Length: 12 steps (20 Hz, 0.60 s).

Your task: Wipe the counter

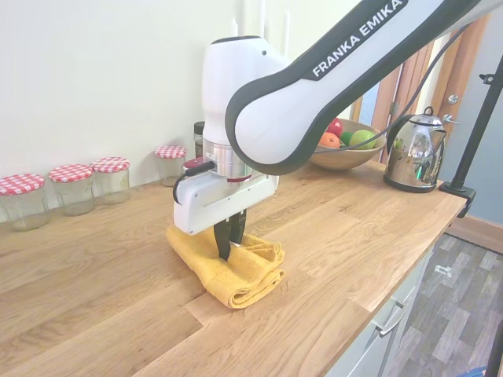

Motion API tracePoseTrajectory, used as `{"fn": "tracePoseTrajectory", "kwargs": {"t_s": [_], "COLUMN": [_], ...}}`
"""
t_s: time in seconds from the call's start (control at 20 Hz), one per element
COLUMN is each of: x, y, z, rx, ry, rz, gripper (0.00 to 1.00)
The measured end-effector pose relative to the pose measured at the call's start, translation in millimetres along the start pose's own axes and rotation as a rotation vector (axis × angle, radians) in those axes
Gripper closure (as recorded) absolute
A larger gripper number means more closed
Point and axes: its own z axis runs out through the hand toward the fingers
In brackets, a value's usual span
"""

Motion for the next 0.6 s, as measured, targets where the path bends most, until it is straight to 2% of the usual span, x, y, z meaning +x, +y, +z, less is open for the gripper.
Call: {"fn": "tracePoseTrajectory", "kwargs": {"t_s": [0.3,0.6], "x": [-10.2,20.3], "y": [-2.4,14.3], "z": [-0.5,2.2], "rx": [-0.005,-0.009], "ry": [0.008,0.003], "rz": [-0.006,0.044], "gripper": [1.00,1.00]}}
